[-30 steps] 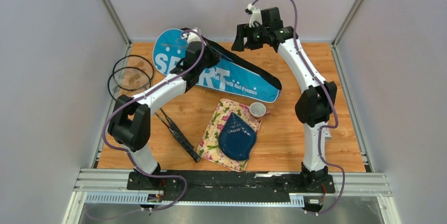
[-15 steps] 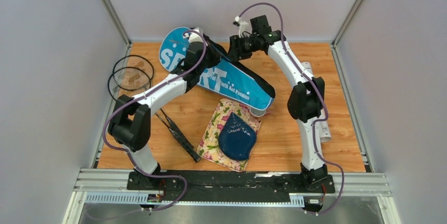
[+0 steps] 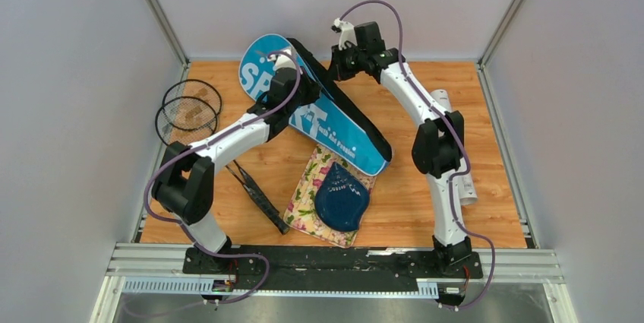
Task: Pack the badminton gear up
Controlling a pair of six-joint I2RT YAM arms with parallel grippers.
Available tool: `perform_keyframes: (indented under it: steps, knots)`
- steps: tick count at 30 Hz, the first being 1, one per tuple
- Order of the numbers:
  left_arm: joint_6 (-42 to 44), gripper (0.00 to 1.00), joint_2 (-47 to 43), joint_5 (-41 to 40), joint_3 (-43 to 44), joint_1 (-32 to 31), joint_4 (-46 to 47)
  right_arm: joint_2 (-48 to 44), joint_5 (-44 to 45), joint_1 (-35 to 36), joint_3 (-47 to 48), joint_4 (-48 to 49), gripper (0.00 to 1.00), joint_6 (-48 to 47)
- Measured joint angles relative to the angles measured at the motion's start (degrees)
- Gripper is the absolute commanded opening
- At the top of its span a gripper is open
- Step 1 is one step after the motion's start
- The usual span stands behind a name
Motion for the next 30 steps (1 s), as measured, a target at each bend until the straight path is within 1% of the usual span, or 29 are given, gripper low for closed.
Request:
perform_keyframes:
  steps: [4, 8, 9, 12, 14, 15, 17, 20, 22, 26, 27, 30]
  knots:
    - [-1.27, 0.00, -3.65, -1.42, -5.60, -0.33, 0.04, -3.06, 6.29, 1.31, -2.67, 5.29, 0.00, -4.55]
    - [-3.87, 0.00, -6.56, -3.37, -10.40, -0.33, 0.50, -5.70, 9.40, 2.49, -2.67, 9.75, 0.00, -7.45]
    - [-4.09, 0.00, -6.64, -3.56, -10.49, -0.31, 0.48, -6.01, 9.75, 2.71, -1.70, 9.51, 0.17, -7.50]
    - [-4.17, 0.00, -6.64, -3.85, -9.88, -0.20, 0.26, -5.84, 11.28, 3.02, 3.69, 6.25, 0.60, -5.53]
    - [-3.87, 0.00, -6.67, -3.78, -9.01, 0.04, 0.13, -6.03, 11.65, 2.73, 7.63, 1.84, 0.68, -2.16]
    - [-3.50, 0.00, -6.97, -3.54, -8.81, 0.28, 0.33, -6.91, 11.69, 2.51, 8.13, 0.13, 0.76, 0.17]
    - [-2.91, 0.00, -7.98, -2.73, -8.83, 0.87, 0.50, -9.55, 10.54, 1.84, 5.42, -2.10, 0.77, 4.13]
    - [-2.38, 0.00, -10.40, 0.13, -10.32, 2.19, 2.60, -14.73, 7.65, 0.70, -2.60, -5.05, 0.77, 9.27]
    - [-1.79, 0.00, -12.85, 2.69, -12.98, 3.56, 5.42, -17.38, 6.36, 0.22, -7.89, -6.16, 0.77, 12.61]
    - [-1.97, 0.00, -16.15, 7.93, -18.40, 6.29, 10.25, -22.40, 5.07, -0.28, -21.29, -2.67, 0.74, 19.82]
    - [-2.10, 0.00, -16.50, 9.01, -19.37, 6.82, 11.02, -22.88, 4.59, -0.26, -23.17, -2.01, 0.73, 21.14]
    - [-2.97, 0.00, -17.62, 12.15, -23.12, 8.46, 13.88, -24.28, 1.40, 0.02, -30.10, 4.15, 0.73, 27.58]
